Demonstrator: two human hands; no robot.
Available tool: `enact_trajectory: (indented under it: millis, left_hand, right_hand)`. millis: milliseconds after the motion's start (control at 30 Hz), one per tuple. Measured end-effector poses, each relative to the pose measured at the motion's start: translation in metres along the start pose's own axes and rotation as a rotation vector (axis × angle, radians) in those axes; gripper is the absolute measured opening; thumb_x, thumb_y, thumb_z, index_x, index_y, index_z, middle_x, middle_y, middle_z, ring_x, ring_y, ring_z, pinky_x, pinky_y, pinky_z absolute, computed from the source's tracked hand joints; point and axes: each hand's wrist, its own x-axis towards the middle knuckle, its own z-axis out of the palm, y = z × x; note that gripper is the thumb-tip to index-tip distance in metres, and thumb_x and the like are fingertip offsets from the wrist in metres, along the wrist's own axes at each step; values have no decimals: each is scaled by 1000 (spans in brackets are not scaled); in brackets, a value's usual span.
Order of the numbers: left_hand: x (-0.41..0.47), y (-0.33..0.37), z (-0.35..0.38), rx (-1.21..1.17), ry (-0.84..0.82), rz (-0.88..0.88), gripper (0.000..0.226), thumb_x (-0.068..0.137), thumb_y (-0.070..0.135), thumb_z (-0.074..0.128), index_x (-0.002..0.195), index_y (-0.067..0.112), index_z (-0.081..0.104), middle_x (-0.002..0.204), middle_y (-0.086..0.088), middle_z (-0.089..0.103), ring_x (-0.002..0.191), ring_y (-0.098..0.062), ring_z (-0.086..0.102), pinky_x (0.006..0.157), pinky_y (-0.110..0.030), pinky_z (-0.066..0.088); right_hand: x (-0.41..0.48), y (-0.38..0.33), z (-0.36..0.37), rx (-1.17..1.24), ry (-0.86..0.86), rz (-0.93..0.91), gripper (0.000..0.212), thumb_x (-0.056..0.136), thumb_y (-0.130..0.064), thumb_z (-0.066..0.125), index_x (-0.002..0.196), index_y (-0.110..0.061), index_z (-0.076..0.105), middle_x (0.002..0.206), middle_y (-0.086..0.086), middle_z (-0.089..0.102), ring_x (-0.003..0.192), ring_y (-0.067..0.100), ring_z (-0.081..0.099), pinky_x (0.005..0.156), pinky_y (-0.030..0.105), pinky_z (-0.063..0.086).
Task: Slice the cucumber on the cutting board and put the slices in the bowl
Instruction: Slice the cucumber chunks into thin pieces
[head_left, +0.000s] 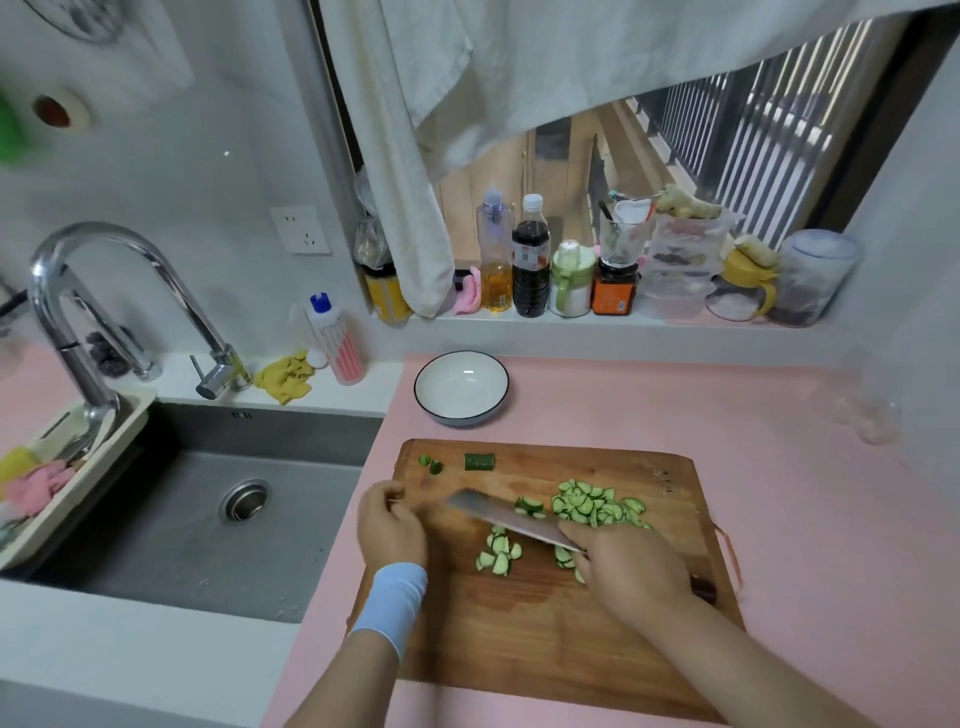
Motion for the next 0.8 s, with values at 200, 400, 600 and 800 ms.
enact_trajectory:
  millis: [200, 400, 600, 800]
  left_hand:
    - [-12, 28, 11, 120, -640, 186, 36, 76, -3, 44, 61, 27, 58, 78, 11, 64, 81, -8, 58, 78, -16, 43]
    - [-34, 30, 37, 271, -974, 355, 48, 74, -6, 41, 80, 35, 65, 99, 14, 62, 98, 5, 50, 93, -13, 39]
    - [-17, 36, 48, 373, -1011, 316, 55, 78, -8, 37, 103, 26, 73, 115, 12, 64, 112, -11, 56, 104, -21, 41]
    - [-9, 41, 43, 299, -1030, 199, 49, 79, -8, 35, 92, 21, 73, 100, 13, 66, 98, -9, 58, 87, -13, 44]
  right_hand:
    - [3, 9, 12, -255, -25, -170, 48, 94, -4, 51, 137, -25, 45, 83, 1, 52, 70, 26, 49, 46, 32, 26]
    - [13, 2, 16, -284, -3, -213, 41, 89, 1, 52, 126, -17, 50, 68, 1, 40, 66, 27, 46, 45, 30, 21]
    - [15, -7, 14, -300, -12, -205, 33, 86, 5, 51, 112, -16, 54, 65, 0, 34, 65, 28, 44, 46, 30, 24]
    - [20, -18, 4, -299, -17, -200, 28, 88, 3, 52, 107, -18, 56, 64, -2, 30, 61, 27, 42, 45, 31, 18]
